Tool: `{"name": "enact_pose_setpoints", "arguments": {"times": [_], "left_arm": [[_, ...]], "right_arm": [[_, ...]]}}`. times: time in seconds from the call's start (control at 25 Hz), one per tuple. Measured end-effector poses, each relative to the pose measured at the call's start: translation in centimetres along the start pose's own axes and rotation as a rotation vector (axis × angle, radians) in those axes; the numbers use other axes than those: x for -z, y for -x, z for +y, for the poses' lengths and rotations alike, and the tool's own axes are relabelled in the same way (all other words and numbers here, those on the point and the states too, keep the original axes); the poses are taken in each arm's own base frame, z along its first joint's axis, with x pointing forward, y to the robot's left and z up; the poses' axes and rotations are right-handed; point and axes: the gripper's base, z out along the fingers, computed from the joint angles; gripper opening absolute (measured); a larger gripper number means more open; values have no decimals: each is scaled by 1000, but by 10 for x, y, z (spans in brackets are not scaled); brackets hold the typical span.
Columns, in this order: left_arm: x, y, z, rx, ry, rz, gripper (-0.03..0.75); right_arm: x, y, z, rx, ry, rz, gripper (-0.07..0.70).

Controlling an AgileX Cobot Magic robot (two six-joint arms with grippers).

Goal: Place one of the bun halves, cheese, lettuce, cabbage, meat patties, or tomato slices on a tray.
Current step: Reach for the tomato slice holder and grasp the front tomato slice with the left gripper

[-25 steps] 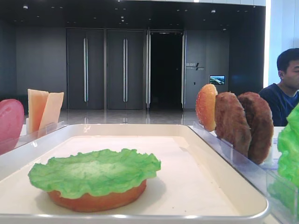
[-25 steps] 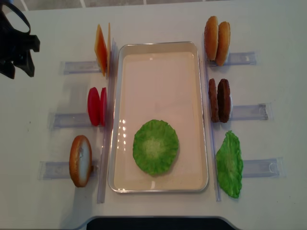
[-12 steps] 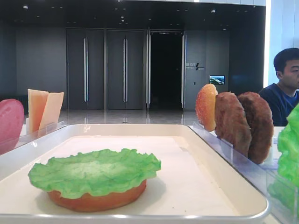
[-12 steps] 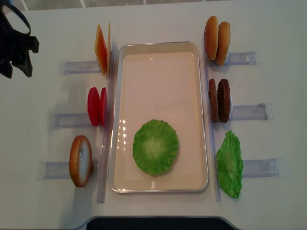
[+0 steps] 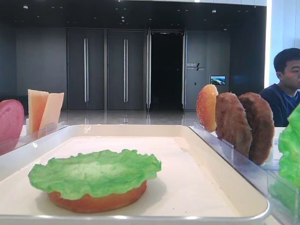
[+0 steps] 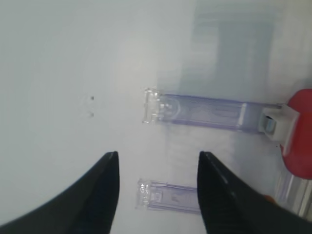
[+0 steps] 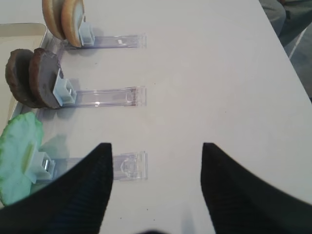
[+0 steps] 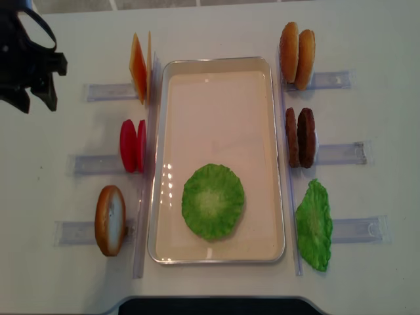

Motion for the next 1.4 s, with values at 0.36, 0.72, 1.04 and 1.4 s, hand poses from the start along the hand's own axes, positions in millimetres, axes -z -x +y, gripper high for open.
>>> {"name": "enact_pose_setpoints", "arguments": {"times": [0.36, 0.72, 1.04, 1.4], "left_arm": [[9, -10, -72, -83, -31, -45, 393], [-2, -24, -127, -148, -36, -9, 393], [-19, -25, -148, -141, -43, 19, 393], [-39, -23, -158, -137, -53, 59, 393]], "right_arm": [[0, 0, 0, 0, 0, 0, 414], [0, 0, 0, 0, 0, 0, 414], [0, 0, 0, 0, 0, 0, 414], [0, 0, 0, 0, 0, 0, 414]]}}
